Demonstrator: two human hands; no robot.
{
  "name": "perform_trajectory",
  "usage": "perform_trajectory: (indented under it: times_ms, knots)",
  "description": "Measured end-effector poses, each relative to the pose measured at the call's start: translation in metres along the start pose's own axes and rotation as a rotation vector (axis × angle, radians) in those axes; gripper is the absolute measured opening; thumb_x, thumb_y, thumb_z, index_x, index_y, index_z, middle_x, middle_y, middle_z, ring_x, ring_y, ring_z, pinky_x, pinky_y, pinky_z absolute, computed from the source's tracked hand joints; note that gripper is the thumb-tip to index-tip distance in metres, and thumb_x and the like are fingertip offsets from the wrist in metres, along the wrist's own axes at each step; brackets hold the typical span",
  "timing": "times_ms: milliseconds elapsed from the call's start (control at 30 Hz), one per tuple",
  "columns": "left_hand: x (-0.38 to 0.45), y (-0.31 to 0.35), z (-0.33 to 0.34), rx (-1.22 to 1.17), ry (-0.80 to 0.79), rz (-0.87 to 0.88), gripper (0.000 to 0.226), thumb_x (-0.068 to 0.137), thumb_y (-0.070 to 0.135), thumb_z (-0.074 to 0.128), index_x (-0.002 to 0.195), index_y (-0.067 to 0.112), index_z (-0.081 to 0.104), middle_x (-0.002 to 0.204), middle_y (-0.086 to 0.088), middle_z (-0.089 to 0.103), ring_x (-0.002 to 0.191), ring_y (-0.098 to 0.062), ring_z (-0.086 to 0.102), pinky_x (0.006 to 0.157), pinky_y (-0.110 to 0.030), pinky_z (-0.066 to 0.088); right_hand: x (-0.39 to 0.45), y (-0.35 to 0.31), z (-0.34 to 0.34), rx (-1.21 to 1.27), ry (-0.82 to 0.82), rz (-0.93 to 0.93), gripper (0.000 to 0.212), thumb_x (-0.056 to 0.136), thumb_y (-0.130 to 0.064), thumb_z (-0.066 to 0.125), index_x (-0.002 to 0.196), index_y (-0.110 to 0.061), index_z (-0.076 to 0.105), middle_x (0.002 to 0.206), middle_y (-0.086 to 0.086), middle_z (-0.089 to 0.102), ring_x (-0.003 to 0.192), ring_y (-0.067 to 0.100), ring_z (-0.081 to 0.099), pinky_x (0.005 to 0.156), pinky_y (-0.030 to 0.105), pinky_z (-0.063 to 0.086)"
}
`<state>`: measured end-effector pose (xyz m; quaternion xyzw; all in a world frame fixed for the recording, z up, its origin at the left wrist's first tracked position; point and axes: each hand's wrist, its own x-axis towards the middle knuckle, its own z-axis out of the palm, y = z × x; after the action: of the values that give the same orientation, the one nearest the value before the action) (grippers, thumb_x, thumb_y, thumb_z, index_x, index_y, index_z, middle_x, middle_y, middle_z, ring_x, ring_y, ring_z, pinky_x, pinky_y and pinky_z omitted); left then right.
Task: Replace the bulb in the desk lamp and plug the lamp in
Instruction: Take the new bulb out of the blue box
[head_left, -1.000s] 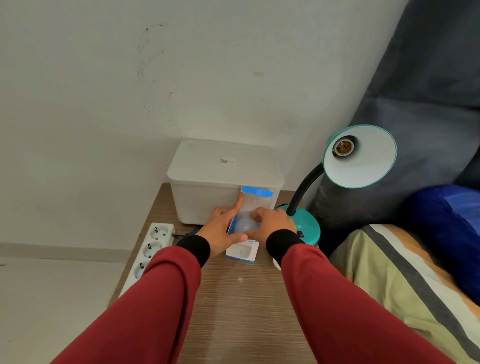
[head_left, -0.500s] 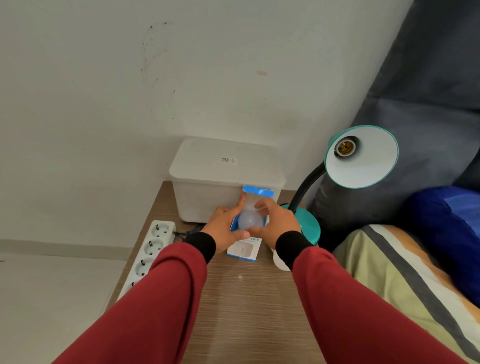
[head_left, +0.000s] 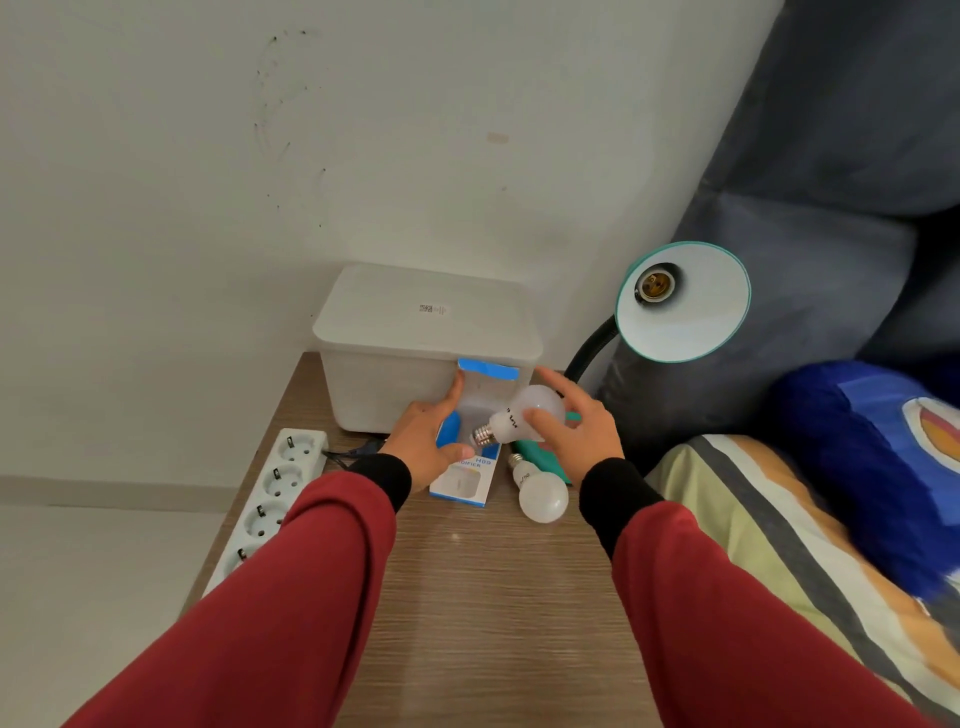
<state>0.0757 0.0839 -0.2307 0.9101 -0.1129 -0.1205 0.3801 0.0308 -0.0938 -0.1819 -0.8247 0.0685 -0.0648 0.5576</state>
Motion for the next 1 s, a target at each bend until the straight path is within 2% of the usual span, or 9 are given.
perform_trajectory:
  times_ms: [100,233,333,400,500,600,700,833,1000]
  knots:
    - [-0.003,0.002,0.003,0.0,0.046,0.021,0.092,0.087,0.026,0.064,0.149,0.036,-0.003,0.141,-0.013,0.04,0.13,-0.027,0.041,0.112,-0.035,0.033,-0.001,0.003,0.001,0.378,0.071,0.197,0.028,0.09,-0.013,0.051,0.115,-0.025,0.059,0.116,0.002,0.05,0.099,0.017,0.052,0.072,0.028,0.052]
    - [-0.004,0.003,0.004,-0.017,0.067,0.031,0.09,0.088,0.025,0.063,0.149,0.035,-0.002,0.143,-0.01,0.039,0.131,-0.024,0.04,0.112,-0.033,0.033,0.002,0.004,0.009,0.657,0.133,0.368,0.016,0.09,-0.02,0.048,0.087,-0.032,0.058,0.109,0.006,0.052,0.097,0.021,0.048,0.066,0.029,0.042]
    - [-0.005,0.002,0.005,0.001,0.105,0.048,0.09,0.086,0.026,0.065,0.15,0.034,0.002,0.14,-0.009,0.043,0.13,-0.024,0.043,0.108,-0.032,0.037,0.006,0.004,0.014,0.749,0.155,0.479,0.008,0.09,-0.026,0.048,0.095,-0.025,0.053,0.1,0.007,0.05,0.083,0.02,0.05,0.063,0.03,0.043]
    - [-0.007,-0.001,0.007,-0.056,0.161,0.046,0.089,0.082,0.028,0.07,0.149,0.034,0.013,0.138,-0.008,0.046,0.127,-0.023,0.047,0.106,-0.033,0.04,0.008,0.005,0.017,0.821,0.153,0.52,0.022,0.089,-0.028,0.048,0.109,-0.018,0.049,0.097,0.01,0.052,0.071,0.02,0.053,0.06,0.03,0.045]
    - [-0.014,-0.003,0.009,-0.238,0.265,-0.007,0.081,0.074,0.022,0.078,0.139,0.028,0.03,0.138,-0.005,0.043,0.116,-0.019,0.053,0.097,-0.033,0.047,0.009,0.002,0.019,0.857,0.16,0.502,0.016,0.088,-0.028,0.05,0.1,-0.018,0.052,0.092,0.011,0.054,0.06,0.022,0.053,0.058,0.03,0.045]
    - [-0.018,0.0,0.01,-0.242,0.37,0.034,0.093,0.069,0.018,0.082,0.139,0.029,0.023,0.142,-0.005,0.033,0.12,-0.018,0.049,0.097,-0.03,0.045,0.01,-0.001,0.018,0.867,0.183,0.51,0.009,0.087,-0.027,0.051,0.088,-0.02,0.057,0.091,0.012,0.055,0.059,0.022,0.053,0.058,0.03,0.044]
    - [-0.021,0.005,0.006,-0.074,0.373,0.108,0.11,0.071,0.019,0.081,0.147,0.041,0.005,0.146,-0.001,0.017,0.117,-0.012,0.04,0.102,-0.026,0.041,0.012,-0.002,0.016,0.89,0.222,0.554,0.026,0.086,-0.031,0.052,0.103,-0.013,0.057,0.098,0.015,0.056,0.062,0.022,0.054,0.057,0.028,0.044]
    - [-0.019,0.005,0.003,0.165,0.255,0.19,0.071,0.083,0.026,0.068,0.142,0.044,0.032,0.152,0.004,0.021,0.137,-0.016,0.029,0.114,-0.035,0.032,0.013,-0.002,0.012,0.824,0.259,0.539,0.04,0.085,-0.046,0.057,0.109,-0.015,0.053,0.096,0.016,0.056,0.06,0.019,0.054,0.051,0.026,0.046]
    - [-0.018,0.001,0.007,0.224,0.126,0.182,0.041,0.095,0.028,0.051,0.136,0.031,0.049,0.15,0.01,0.035,0.14,-0.011,0.029,0.116,-0.027,0.021,0.006,0.0,0.014,0.733,0.259,0.446,0.01,0.087,-0.04,0.058,0.086,-0.03,0.056,0.11,0.015,0.053,0.073,0.021,0.056,0.061,0.03,0.051]
